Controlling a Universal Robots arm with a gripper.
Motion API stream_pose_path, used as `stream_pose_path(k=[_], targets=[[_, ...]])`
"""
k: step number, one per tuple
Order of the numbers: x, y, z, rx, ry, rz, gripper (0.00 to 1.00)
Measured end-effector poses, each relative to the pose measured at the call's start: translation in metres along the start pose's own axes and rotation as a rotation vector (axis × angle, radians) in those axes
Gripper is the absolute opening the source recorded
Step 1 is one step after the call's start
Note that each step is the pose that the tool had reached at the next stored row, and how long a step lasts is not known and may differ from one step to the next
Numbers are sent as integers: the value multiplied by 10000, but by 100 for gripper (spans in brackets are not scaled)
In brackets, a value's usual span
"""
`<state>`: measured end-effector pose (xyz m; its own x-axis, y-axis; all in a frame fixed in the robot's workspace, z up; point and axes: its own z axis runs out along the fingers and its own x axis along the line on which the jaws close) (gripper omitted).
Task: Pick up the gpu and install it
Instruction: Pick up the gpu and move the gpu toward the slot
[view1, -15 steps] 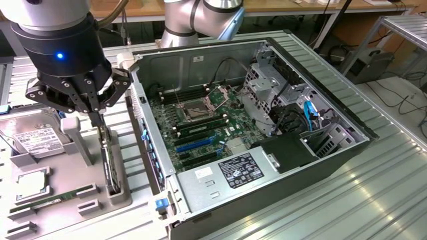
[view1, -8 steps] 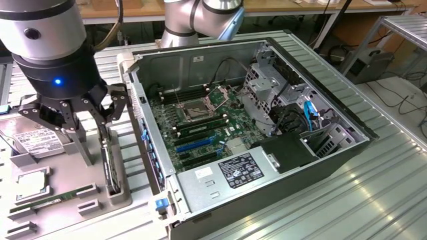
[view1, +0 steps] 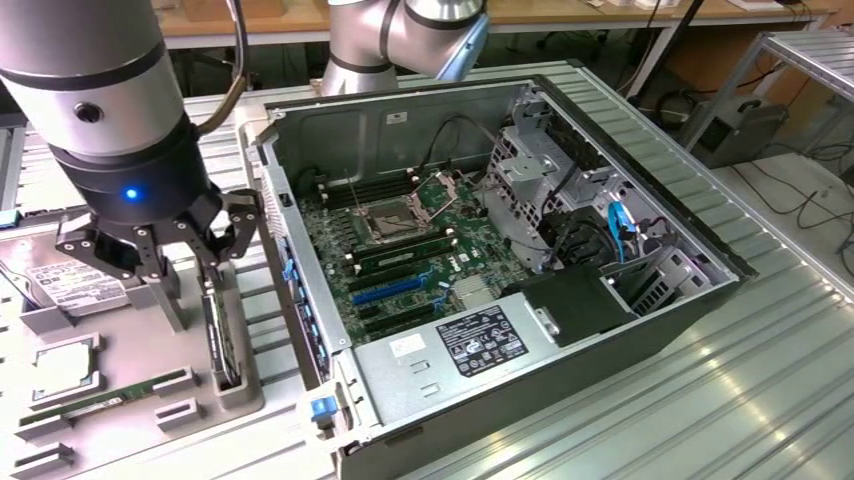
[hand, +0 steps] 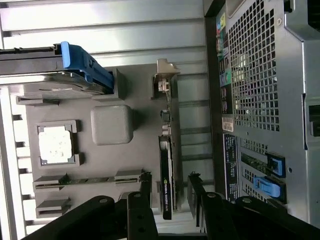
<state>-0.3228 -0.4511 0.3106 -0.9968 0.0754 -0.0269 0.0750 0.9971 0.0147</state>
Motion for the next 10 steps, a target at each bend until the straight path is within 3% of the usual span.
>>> stream_pose_path(k=[10], targets=[[-7,-2,200,0,0,0,42]])
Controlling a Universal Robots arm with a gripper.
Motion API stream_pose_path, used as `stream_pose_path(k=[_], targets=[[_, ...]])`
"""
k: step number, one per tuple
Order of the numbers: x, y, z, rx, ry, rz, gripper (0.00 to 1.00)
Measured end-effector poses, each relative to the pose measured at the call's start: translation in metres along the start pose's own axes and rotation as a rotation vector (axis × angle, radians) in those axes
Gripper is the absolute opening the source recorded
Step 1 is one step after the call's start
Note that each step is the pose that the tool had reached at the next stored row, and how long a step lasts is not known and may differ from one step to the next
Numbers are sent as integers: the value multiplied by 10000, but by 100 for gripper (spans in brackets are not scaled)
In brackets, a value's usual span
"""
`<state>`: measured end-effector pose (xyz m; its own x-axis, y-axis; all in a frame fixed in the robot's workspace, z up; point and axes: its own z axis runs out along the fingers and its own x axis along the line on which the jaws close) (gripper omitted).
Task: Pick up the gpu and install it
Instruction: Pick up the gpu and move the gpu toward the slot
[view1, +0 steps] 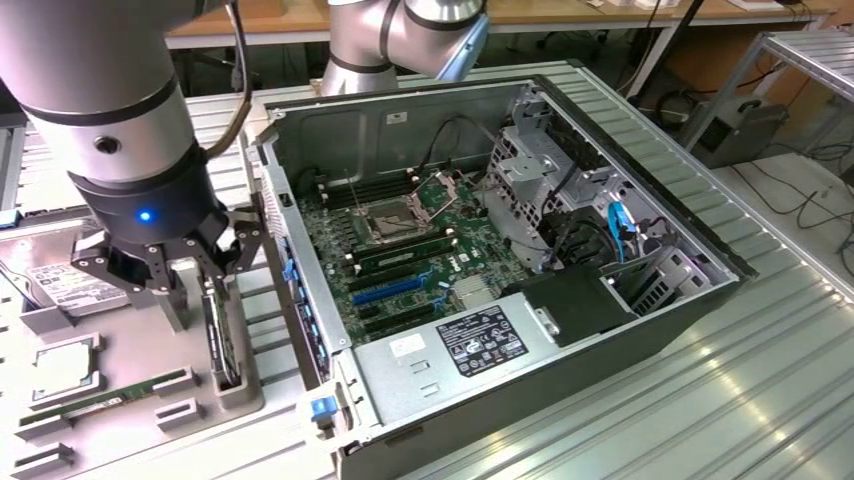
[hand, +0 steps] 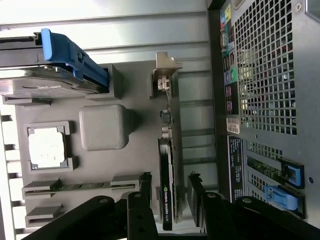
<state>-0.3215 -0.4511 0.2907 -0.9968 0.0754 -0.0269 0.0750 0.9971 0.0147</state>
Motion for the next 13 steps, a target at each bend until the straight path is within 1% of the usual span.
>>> stream_pose_path(k=[13], targets=[[-3,-3,250,-1,0,0,42]])
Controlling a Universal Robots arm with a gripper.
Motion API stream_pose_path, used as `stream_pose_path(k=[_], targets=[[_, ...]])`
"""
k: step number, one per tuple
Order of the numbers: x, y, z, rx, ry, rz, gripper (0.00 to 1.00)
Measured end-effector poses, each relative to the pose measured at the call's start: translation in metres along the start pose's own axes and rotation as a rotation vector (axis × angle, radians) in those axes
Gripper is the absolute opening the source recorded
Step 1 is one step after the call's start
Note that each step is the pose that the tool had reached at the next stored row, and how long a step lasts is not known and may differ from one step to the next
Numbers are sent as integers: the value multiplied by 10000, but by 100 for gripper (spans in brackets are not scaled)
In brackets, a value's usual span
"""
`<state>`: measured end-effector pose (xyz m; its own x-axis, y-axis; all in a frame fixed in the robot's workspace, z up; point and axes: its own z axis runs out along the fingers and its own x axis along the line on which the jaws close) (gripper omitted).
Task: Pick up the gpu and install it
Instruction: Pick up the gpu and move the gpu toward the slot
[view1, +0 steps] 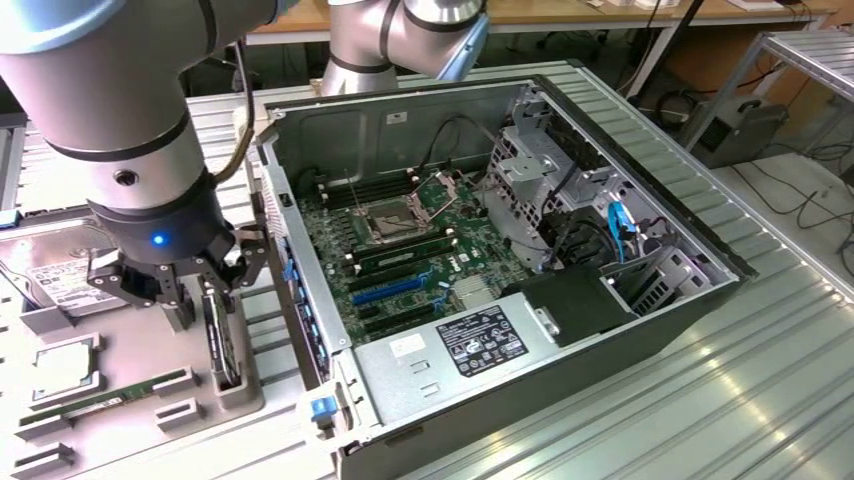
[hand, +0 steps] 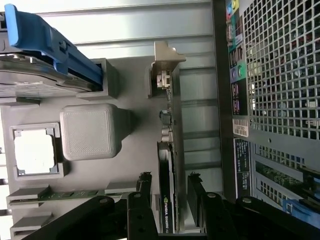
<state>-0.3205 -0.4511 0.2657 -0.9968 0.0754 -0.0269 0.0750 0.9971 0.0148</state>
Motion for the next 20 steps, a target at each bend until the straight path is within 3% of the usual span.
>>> stream_pose_path(k=[8,15,20], targets=[[10,-3,145,-45,3,0,42],[24,-4,187,-234,13,174,42],[26,-5,205,-248,15,236,42]])
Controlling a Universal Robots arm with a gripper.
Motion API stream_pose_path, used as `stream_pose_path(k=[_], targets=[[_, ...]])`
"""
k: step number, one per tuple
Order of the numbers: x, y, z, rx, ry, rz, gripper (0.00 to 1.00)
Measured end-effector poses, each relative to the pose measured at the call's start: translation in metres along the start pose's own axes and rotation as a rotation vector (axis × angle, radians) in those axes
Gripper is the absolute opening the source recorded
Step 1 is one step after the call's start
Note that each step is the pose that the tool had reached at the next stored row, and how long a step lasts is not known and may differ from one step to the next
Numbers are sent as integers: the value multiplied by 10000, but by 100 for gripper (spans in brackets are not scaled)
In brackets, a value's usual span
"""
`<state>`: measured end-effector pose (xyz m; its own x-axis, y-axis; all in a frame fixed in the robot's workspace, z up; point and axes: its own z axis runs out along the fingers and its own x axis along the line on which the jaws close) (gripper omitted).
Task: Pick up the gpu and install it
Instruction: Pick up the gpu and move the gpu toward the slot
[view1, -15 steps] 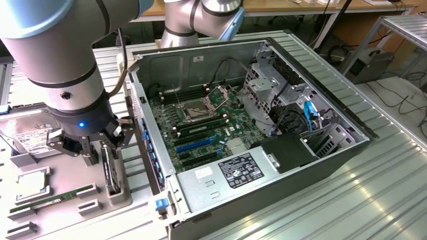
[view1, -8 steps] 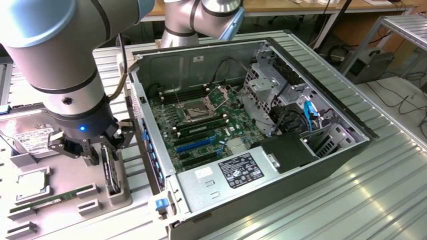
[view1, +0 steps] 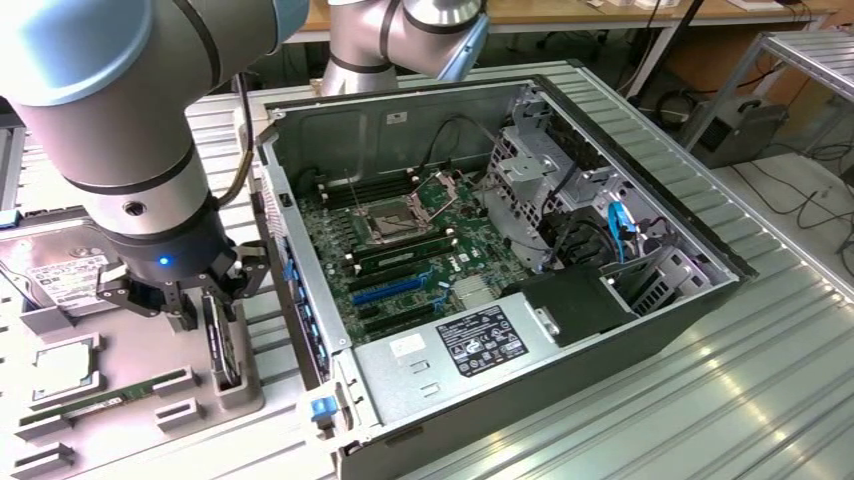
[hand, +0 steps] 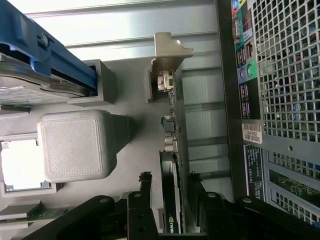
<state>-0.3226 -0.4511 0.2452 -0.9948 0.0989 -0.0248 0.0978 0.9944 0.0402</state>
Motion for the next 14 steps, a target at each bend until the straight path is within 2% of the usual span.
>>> stream_pose_path(k=[9,10,12,14], targets=[[0,-1,16,0,0,-2,42],[0,-1,18,0,0,-2,41],[1,-1,18,2,1,-3,28],[0,-1,19,0,1,-16,27]])
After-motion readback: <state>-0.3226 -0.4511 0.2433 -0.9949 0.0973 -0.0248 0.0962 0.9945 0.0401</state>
